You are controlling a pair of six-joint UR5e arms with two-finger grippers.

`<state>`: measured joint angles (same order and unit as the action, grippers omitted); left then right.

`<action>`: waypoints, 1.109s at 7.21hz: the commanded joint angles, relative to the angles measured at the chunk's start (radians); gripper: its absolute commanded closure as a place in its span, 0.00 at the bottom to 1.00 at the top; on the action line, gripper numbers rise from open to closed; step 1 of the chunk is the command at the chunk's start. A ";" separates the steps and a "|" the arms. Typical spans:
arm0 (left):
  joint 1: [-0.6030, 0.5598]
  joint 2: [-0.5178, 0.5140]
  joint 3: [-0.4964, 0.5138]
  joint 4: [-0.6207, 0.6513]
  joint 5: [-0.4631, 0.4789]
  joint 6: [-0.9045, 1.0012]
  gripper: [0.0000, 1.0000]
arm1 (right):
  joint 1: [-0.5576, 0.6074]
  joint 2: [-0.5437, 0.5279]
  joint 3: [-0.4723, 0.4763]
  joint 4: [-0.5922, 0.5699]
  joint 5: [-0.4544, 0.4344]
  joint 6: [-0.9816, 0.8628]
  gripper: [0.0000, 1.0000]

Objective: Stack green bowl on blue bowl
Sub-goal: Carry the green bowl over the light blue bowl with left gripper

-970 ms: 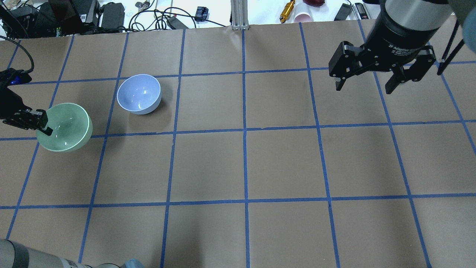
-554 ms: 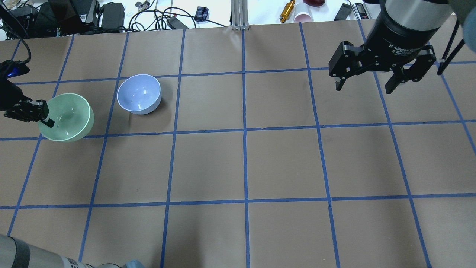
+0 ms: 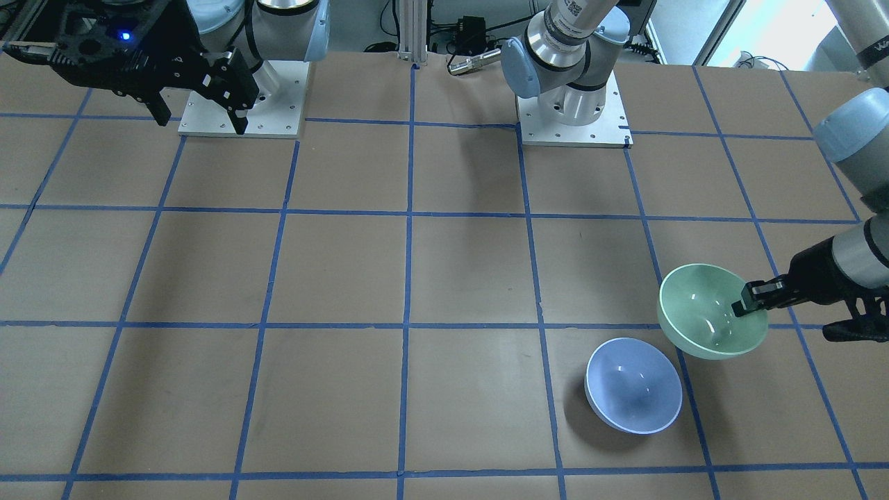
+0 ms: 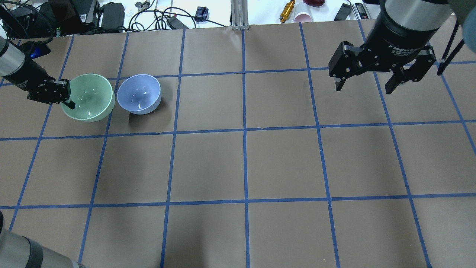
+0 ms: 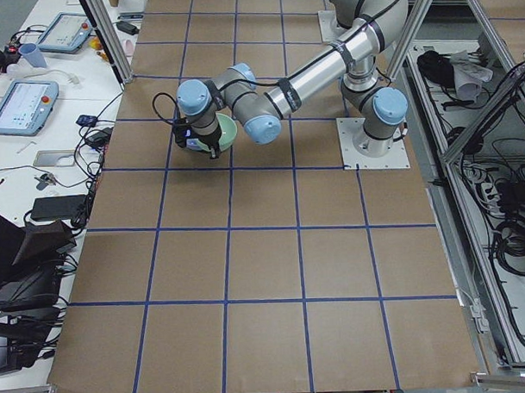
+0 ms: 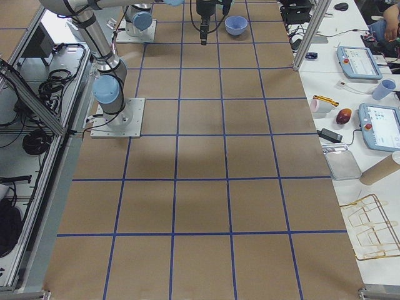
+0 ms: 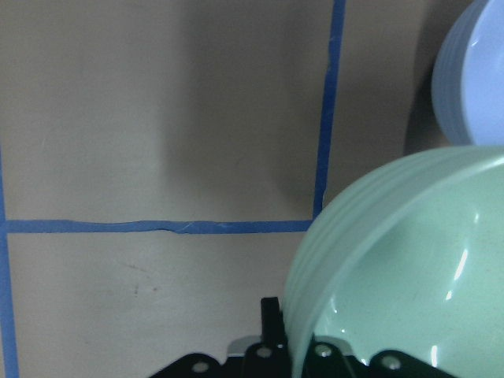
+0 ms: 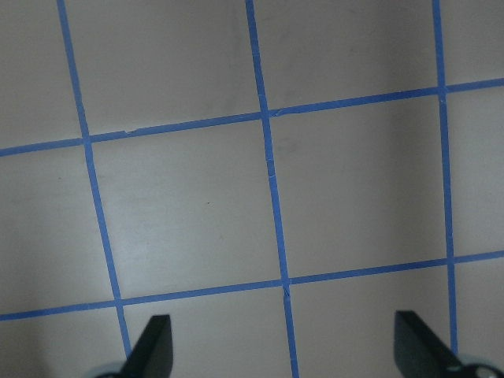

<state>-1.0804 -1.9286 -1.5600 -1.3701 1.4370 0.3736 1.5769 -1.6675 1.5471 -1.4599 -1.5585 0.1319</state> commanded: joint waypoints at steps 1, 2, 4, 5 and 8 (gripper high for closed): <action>-0.056 -0.010 0.003 0.009 -0.024 -0.099 1.00 | 0.000 0.000 -0.001 0.001 0.000 0.000 0.00; -0.072 -0.027 0.003 0.053 -0.082 -0.142 1.00 | 0.000 0.000 0.001 0.000 0.000 0.000 0.00; -0.090 -0.059 0.018 0.068 -0.086 -0.198 1.00 | 0.000 0.000 -0.001 0.000 0.000 0.000 0.00; -0.105 -0.085 0.047 0.084 -0.087 -0.202 1.00 | 0.000 0.000 0.001 0.001 0.000 0.000 0.00; -0.127 -0.116 0.060 0.097 -0.083 -0.220 1.00 | 0.000 0.000 0.001 0.000 0.000 0.000 0.00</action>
<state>-1.2015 -2.0326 -1.5030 -1.2826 1.3518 0.1498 1.5769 -1.6674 1.5472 -1.4602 -1.5585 0.1319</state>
